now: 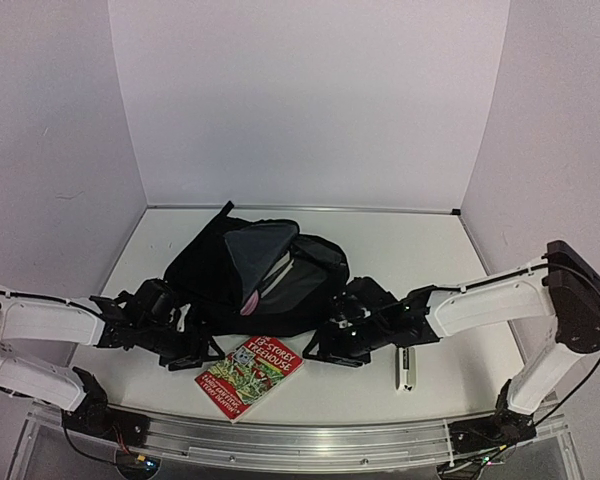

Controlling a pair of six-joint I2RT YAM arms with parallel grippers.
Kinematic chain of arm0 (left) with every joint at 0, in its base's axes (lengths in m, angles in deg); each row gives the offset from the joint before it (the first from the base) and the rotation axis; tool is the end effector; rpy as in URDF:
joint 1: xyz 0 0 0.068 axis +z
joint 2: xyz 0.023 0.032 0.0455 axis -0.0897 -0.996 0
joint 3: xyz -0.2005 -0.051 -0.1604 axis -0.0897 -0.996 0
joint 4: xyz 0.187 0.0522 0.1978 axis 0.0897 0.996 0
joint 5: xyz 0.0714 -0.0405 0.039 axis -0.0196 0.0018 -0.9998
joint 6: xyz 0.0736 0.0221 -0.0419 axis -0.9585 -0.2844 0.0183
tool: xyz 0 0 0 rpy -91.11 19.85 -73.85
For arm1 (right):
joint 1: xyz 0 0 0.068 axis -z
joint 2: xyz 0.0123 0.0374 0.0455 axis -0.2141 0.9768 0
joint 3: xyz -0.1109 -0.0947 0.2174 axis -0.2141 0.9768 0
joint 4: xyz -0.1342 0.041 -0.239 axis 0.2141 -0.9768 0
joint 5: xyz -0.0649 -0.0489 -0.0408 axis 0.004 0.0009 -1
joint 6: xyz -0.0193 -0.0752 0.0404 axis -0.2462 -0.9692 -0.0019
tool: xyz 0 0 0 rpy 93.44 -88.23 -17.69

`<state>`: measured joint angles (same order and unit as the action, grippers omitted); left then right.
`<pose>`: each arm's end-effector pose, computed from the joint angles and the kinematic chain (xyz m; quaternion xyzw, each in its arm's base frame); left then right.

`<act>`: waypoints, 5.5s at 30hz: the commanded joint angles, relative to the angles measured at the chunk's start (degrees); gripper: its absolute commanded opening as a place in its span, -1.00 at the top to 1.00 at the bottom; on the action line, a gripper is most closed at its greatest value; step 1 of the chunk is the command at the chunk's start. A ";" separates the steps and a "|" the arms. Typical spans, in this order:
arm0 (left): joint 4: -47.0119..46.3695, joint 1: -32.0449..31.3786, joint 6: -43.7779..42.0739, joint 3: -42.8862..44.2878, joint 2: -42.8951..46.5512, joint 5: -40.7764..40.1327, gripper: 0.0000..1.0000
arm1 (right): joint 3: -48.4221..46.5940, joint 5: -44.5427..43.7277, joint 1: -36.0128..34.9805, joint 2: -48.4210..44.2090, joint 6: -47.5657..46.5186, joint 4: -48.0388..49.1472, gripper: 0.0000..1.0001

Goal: Pack the student bag
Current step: Move the book to the center of the board, then pick up the book from the center of the board, then place the book in the student bag.

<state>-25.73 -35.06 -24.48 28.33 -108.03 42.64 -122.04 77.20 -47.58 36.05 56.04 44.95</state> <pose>0.1644 -0.1754 0.0853 0.0064 0.9396 -0.3283 0.0964 0.1703 0.3314 0.1138 -0.0899 0.9259 0.3541 0.0957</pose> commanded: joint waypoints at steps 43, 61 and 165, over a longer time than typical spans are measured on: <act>-0.22 -13.14 -6.20 10.94 -9.97 -3.53 -0.01 | 4.49 4.01 -5.67 8.97 16.33 33.41 0.93; 12.13 -10.97 -7.11 24.45 15.83 -12.57 -0.99 | -6.51 -6.16 -3.85 -23.63 -4.71 -2.48 1.00; -2.11 18.60 -8.67 44.41 -27.56 6.61 -0.40 | -3.85 10.03 31.39 -10.67 -13.16 14.05 1.00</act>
<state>-21.76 -17.79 -34.23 68.93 -132.46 45.20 -123.54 84.83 -17.07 24.83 42.30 56.72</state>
